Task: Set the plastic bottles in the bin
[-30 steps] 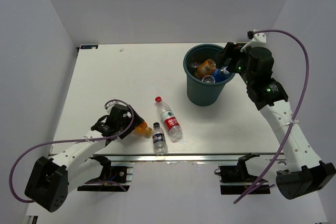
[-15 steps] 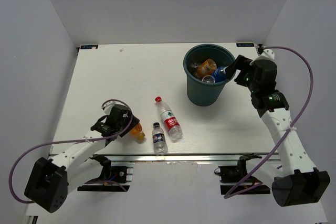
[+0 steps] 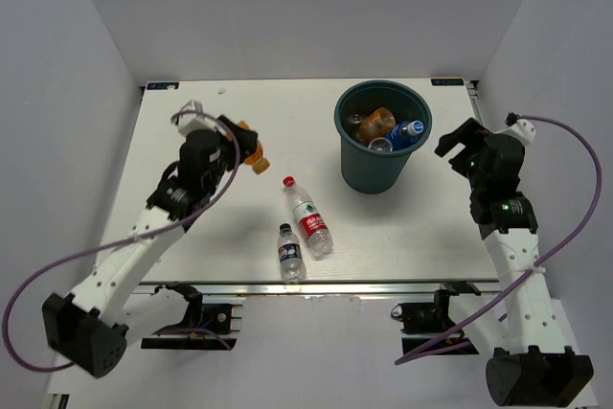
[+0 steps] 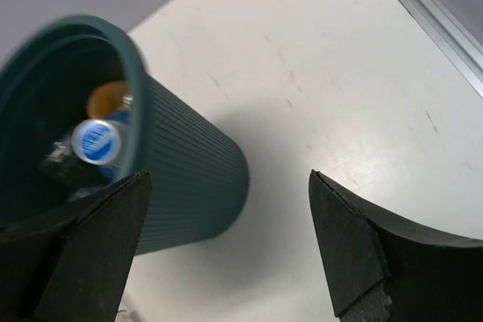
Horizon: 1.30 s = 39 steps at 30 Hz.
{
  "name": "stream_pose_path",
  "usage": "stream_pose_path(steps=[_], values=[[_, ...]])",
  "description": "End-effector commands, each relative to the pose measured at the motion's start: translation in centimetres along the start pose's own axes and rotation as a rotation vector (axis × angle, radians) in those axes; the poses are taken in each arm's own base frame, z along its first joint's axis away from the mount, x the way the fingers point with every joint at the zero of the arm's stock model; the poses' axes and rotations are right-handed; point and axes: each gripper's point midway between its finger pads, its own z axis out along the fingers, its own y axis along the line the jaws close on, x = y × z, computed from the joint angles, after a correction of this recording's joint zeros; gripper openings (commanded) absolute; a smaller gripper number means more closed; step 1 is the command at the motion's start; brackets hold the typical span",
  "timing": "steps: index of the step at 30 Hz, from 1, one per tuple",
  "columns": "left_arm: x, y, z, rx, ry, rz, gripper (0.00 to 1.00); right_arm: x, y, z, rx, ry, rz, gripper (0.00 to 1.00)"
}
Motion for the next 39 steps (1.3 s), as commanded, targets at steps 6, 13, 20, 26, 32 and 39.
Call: stream_pose_path(steps=[6,13,20,26,32,39], values=[[-1.4,-15.6,6.3,0.378,0.054,0.356,0.28,4.4,-5.4,-0.7,0.172,0.023,0.059,0.89],[2.0,-26.4,8.7,0.656,0.125,0.469,0.31,7.2,-5.9,-1.0,0.118,0.03,0.088,0.89],[6.0,-30.5,10.9,0.725,0.2,0.463,0.41,7.0,-7.5,-1.8,0.187,0.005,0.064,0.89],[7.8,-32.0,10.2,0.789,0.238,0.476,0.69,6.7,-6.4,-1.9,0.114,0.001,0.012,0.89],[5.6,-32.0,9.0,0.757,0.198,0.492,0.98,6.0,-1.6,-3.5,-0.175,-0.012,-0.067,0.89],[1.4,-29.4,7.5,0.602,0.099,0.508,0.98,6.7,4.5,-7.2,-0.565,0.021,-0.151,0.89]])
